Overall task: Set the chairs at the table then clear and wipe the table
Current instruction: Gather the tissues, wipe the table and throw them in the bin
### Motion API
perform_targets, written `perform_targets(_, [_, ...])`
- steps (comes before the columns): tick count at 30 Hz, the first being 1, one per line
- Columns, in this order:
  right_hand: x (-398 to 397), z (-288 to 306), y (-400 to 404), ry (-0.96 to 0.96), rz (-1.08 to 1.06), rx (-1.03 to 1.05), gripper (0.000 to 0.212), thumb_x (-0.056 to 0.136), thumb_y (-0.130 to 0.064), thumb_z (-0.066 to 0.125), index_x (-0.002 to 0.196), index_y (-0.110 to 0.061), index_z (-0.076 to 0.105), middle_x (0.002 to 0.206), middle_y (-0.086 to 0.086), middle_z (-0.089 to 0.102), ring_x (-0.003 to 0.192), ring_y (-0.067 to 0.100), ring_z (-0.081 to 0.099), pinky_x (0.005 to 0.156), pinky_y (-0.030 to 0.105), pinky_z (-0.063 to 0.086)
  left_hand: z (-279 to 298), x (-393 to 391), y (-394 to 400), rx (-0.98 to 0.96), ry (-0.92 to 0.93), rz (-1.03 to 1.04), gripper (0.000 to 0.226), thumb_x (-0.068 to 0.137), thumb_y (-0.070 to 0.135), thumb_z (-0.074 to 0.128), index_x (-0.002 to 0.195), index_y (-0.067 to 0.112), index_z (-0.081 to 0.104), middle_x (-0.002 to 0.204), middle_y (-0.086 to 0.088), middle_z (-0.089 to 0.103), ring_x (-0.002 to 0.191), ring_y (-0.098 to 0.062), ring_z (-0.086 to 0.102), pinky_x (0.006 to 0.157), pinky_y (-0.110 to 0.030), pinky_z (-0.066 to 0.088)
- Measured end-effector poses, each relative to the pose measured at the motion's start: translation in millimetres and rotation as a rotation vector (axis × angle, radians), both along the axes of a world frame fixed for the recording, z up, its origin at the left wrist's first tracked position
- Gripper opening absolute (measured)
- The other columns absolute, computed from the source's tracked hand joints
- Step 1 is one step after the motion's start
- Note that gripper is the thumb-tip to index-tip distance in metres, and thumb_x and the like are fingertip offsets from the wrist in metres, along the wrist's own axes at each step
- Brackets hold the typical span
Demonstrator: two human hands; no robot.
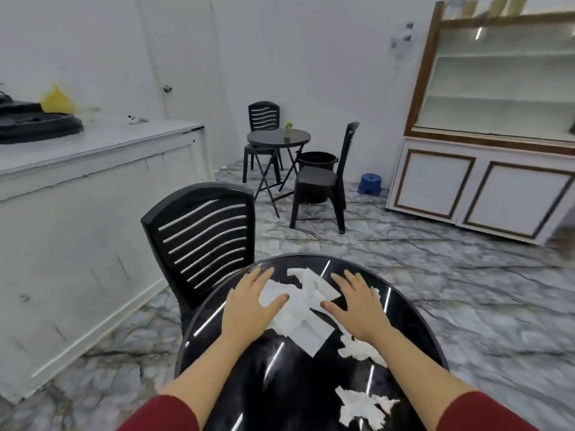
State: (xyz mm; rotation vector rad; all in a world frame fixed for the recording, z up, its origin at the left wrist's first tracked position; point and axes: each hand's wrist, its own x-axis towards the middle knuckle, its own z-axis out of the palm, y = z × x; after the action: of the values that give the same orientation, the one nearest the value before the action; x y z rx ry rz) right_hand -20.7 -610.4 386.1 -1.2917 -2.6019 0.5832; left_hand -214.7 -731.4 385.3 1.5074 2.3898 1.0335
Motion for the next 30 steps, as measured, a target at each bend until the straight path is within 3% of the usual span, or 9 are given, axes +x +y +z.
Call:
perform_targets(4, [43.9,-10.6,20.4,-0.007,-0.072,-0.016,0.068,0.088,-0.059,0.040,0.146,-0.031,0.017,0.159,0.000,0.007,0.146,0.020,-0.002,0.117,0.047,0.003,-11.6,31.3,34.3,-0.079,0.010,-0.060,0.088,0.062,0.077,0.028,0.139,0.035,0.036,0.152,0.004,0.031,0.140,-0.013,0.024,0.114,-0.038,0.020])
perform_targets(10, [79.3,-34.9,22.5,0.007,-0.151,-0.087,0.069,0.087,-0.060,0.042,0.146,-0.031,0.018,0.158,0.001,0.008,0.146,0.021,-0.001,0.117,0.046,0.005,-36.7,58.2,61.6,-0.137,-0.017,-0.144,0.082,0.064,0.077,0.032,0.138,0.041,0.035,0.152,0.005,0.031,0.140,-0.013,0.025,0.114,-0.042,0.024])
perform_targets(14, [82.1,-52.9,14.5,-0.016,-0.179,-0.152,0.098,0.064,-0.086,0.015,0.146,-0.032,0.017,0.159,0.000,0.007,0.146,0.021,-0.002,0.117,0.045,0.004,-55.2,61.1,71.5,-0.203,0.006,-0.179,0.085,0.062,0.079,0.027,0.138,0.041,0.034,0.152,0.004,0.030,0.141,-0.014,0.022,0.114,-0.046,0.023])
perform_targets(18, [72.2,-75.9,4.1,-0.006,-0.194,-0.214,0.071,0.086,-0.062,0.041,0.146,-0.031,0.017,0.158,-0.002,0.006,0.146,0.019,-0.003,0.117,0.044,0.004,-77.3,60.3,74.1,-0.273,0.026,-0.212,0.088,0.061,0.083,0.025,0.138,0.042,0.034,0.152,0.005,0.029,0.141,-0.015,0.023,0.115,-0.044,0.022])
perform_targets(20, [65.3,-87.2,0.9,-0.033,-0.201,-0.223,0.076,0.084,-0.066,0.039,0.146,-0.030,0.016,0.158,-0.003,0.006,0.146,0.019,-0.003,0.117,0.043,0.004,-88.3,60.2,73.0,-0.302,0.027,-0.243,0.092,0.059,0.087,0.021,0.139,0.043,0.030,0.154,0.006,0.025,0.141,-0.015,0.021,0.116,-0.041,0.020])
perform_targets(23, [53.1,-103.2,-3.0,-0.057,-0.244,-0.200,0.075,0.084,-0.066,0.036,0.146,-0.028,0.014,0.159,-0.003,0.004,0.146,0.020,-0.005,0.117,0.041,0.002,-106.6,58.0,73.5,-0.338,0.094,-0.289,0.080,0.067,0.075,0.019,0.141,0.045,0.023,0.156,0.008,0.016,0.143,-0.014,0.015,0.116,-0.042,0.012])
perform_targets(25, [45.4,-113.0,-5.8,-0.060,-0.264,-0.188,0.083,0.076,-0.072,0.022,0.147,-0.028,0.013,0.159,-0.002,0.003,0.146,0.021,-0.006,0.117,0.039,0.001,-119.9,53.6,75.9,-0.371,0.174,-0.327,0.075,0.072,0.069,0.018,0.142,0.044,0.019,0.157,0.009,0.012,0.144,-0.016,0.013,0.116,-0.044,0.011])
perform_targets(28, [36.7,-127.5,-10.3,-0.075,-0.278,-0.189,0.099,0.065,-0.084,0.008,0.147,-0.028,0.009,0.159,-0.001,0.000,0.145,0.020,-0.010,0.116,0.037,-0.001,-139.1,47.1,77.9,-0.463,0.329,-0.372,0.063,0.081,0.064,0.029,0.137,0.036,0.037,0.149,0.002,0.037,0.134,-0.023,0.040,0.105,-0.049,0.034])
perform_targets(30, [33.9,-136.7,-11.5,-0.089,-0.290,-0.180,0.107,0.057,-0.084,-0.006,0.147,-0.027,0.006,0.159,0.000,-0.003,0.145,0.020,-0.012,0.116,0.037,-0.003,-153.6,46.9,74.2,-0.499,0.377,-0.390,0.058,0.089,0.060,0.024,0.134,0.030,0.043,0.142,-0.002,0.047,0.128,-0.026,0.047,0.104,-0.051,0.035])
